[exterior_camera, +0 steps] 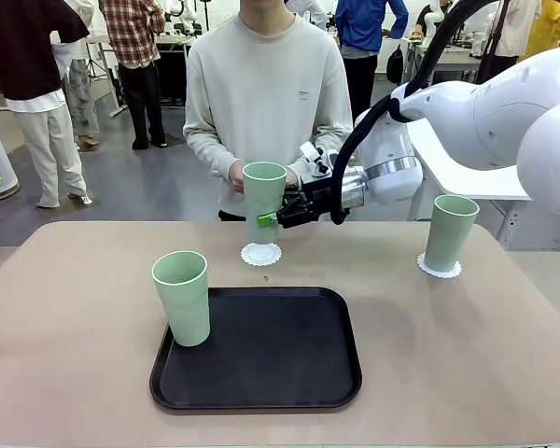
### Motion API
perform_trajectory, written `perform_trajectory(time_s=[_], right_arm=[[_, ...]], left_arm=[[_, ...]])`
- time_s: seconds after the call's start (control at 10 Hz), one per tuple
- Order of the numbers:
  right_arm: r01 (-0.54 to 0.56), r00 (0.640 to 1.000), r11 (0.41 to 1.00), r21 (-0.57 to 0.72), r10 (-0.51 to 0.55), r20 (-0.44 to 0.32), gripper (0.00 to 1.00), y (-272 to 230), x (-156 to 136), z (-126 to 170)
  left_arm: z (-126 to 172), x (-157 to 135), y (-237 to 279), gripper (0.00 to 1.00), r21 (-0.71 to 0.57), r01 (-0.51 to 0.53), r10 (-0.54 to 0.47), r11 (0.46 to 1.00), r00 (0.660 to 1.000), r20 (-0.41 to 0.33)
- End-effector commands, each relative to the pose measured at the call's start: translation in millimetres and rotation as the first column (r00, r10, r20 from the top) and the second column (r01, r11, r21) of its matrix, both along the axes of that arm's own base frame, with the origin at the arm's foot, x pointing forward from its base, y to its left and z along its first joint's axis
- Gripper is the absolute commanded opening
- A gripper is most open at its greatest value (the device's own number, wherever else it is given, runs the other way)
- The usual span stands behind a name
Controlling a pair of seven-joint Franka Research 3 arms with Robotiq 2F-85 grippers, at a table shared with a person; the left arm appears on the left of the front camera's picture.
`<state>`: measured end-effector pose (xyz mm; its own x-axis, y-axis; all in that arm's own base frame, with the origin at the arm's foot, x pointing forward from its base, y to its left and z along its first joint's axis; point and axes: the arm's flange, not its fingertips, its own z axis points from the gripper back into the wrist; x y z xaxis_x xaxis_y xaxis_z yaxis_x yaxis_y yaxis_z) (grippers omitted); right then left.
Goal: Place coasters on the table and set cups on them.
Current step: Take one Reusable plastic cup from the Flat Tray and place it on a coaster set by the human.
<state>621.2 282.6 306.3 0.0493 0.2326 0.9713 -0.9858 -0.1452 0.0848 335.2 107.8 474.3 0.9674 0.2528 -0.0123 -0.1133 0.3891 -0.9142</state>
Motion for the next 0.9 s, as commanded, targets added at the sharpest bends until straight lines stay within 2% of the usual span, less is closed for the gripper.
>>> perform_trajectory(time_s=[0.0,0.8], right_arm=[[-0.007,1.000,0.999,-0.040,0.008,0.015,0.83,6.0,13.5,-14.8],[0.047,0.999,0.996,-0.078,-0.045,0.016,0.83,17.8,33.1,-47.0]], left_arm=[[1.1,1.1,-1.4,1.00,-0.017,0.006,-0.006,1.000,1.000,0.020],[1.1,1.1,-1.4,1.00,-0.017,0.006,-0.006,1.000,1.000,0.020]])
